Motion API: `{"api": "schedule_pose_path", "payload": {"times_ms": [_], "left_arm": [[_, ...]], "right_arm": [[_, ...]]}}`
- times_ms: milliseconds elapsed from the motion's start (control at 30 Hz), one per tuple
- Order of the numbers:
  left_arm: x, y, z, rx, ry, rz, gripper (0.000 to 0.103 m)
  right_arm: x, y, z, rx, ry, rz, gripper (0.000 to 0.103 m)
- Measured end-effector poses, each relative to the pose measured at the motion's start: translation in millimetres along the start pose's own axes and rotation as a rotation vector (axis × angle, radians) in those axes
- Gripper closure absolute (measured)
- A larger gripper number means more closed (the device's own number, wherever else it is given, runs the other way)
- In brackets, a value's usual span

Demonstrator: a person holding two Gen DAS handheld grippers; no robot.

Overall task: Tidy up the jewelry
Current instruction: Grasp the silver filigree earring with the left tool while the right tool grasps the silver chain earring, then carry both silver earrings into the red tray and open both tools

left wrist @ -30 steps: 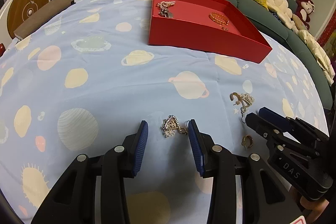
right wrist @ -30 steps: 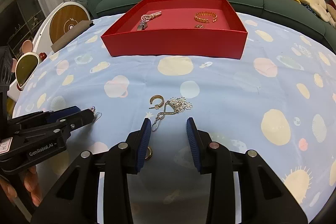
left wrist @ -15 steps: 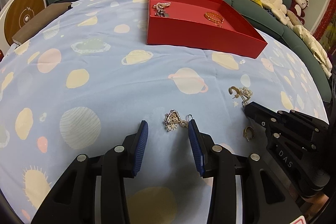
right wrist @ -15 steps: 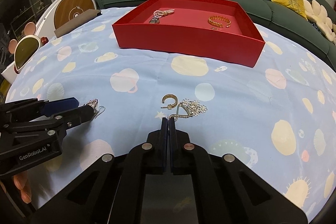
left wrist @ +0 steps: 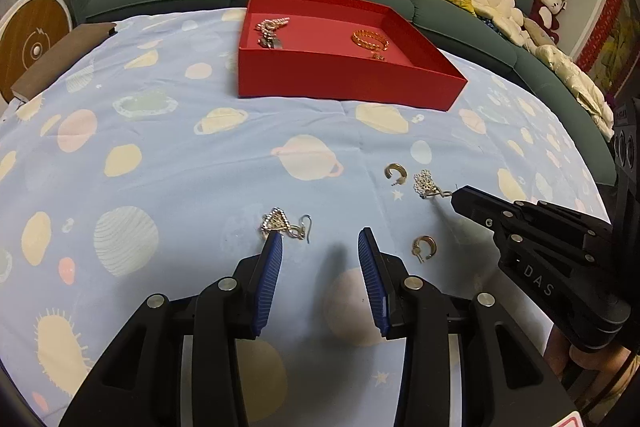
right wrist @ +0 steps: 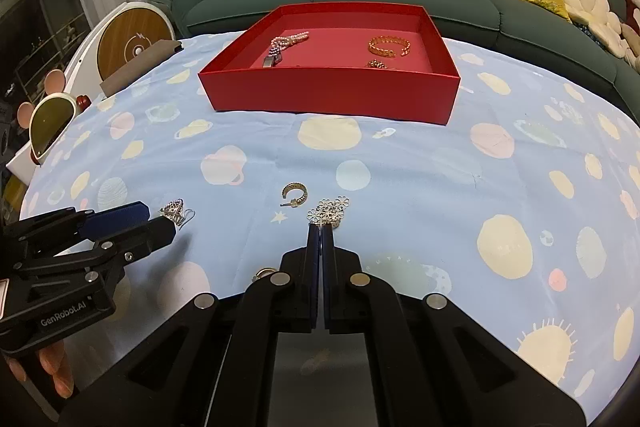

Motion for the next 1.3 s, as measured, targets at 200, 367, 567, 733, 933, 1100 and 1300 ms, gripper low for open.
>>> {"api": "schedule_pose_path", "payload": {"times_ms": [200, 367, 567, 733, 933, 1100, 1300], "left_arm": [[0.6, 2.3, 17.8, 0.007, 0.058, 0.005, 0.066], [3.7, 7.4, 23.9, -0.029, 0.127, 0.03, 0.096], [9.1, 10.6, 22.3, -0.016, 0.095, 0.015, 0.103], [14.0, 15.3, 13.8, -0.018, 0.051, -0.013, 0.103], [18.1, 22.8, 1.3, -0.037, 0.026, -0.04, 0.103], [19.5, 32.3, -11.2, -0.059, 0.011, -0.056, 0.103], [23.2, 49.1, -24.8, -0.086, -0.007, -0.087, 0.103]], "right_arm": [[-2.4, -3.6, -2.9, 0.005, 0.011, 0.012, 0.103], [1.7, -5.0, -5.1, 0.007, 0.026, 0.006, 0.103], [4.0, -5.3, -7.1, 0.007, 0.035, 0.007, 0.103], [6.4, 2.9, -15.3, -0.021, 0.042, 0.005, 0.103], [10.4, 14.8, -24.6, -0.056, 0.047, -0.001, 0.103], [15.5, 25.8, -33.0, -0.089, 0.048, -0.012, 0.103], [20.0, 41.8, -43.5, -0.132, 0.049, -0.016, 0.103]]}}
Point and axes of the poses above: each gripper's, at about its wrist camera, not at the fingertips, and z roughly the way its jaws point, x to its left, y to its top, the point moved 3 cm from there along z, roughly the way its jaws point, and after that the axes turned 14 degrees about y, right-handed, at the moved point
